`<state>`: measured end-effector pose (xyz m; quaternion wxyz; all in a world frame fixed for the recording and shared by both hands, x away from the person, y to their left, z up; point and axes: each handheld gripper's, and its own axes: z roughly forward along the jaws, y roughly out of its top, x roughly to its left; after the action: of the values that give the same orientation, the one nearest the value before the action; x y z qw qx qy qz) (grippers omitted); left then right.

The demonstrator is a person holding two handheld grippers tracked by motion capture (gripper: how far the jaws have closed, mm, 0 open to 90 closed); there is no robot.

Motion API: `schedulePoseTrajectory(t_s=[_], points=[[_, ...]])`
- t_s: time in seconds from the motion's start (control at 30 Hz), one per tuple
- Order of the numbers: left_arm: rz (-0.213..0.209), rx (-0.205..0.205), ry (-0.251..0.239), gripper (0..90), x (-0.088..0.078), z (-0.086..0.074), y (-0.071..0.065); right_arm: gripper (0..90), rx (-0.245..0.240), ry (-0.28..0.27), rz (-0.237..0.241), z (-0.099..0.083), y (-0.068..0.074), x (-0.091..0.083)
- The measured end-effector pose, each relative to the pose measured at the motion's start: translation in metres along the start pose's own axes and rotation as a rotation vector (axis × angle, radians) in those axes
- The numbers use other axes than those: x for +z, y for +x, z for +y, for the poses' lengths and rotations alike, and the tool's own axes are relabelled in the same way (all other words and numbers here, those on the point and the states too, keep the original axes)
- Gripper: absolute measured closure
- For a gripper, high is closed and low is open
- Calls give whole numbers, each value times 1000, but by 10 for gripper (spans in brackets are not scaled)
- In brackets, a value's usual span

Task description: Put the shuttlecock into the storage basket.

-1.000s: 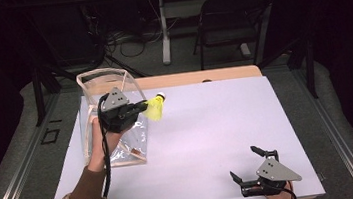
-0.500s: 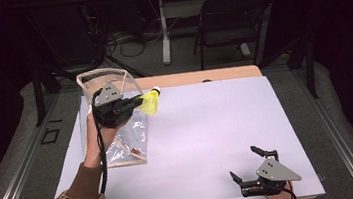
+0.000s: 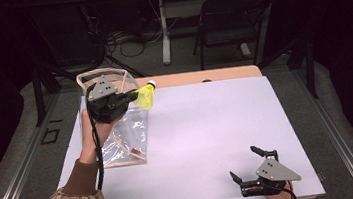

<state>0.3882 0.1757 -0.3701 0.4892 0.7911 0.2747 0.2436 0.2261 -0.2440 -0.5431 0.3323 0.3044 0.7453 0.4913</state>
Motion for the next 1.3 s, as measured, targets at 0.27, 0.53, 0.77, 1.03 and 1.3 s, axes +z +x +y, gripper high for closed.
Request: schedulePoseTrajectory(t_s=[0.27, 0.53, 0.77, 1.03, 1.3], points=[[16, -2, -4, 889, -4, 4, 6, 1, 2, 3, -1, 0, 0, 0], [29, -9, -10, 889, -6, 7, 12, 1, 2, 3, -1, 0, 0, 0], [45, -18, -13, 889, -9, 9, 18, 1, 0, 3, 0, 0, 0, 0], [58, -33, -22, 889, -13, 12, 26, 1, -3, 0, 0, 0, 0, 1], [73, -48, -23, 889, -16, 12, 34, 1, -3, 0, -1, 0, 0, 1]])
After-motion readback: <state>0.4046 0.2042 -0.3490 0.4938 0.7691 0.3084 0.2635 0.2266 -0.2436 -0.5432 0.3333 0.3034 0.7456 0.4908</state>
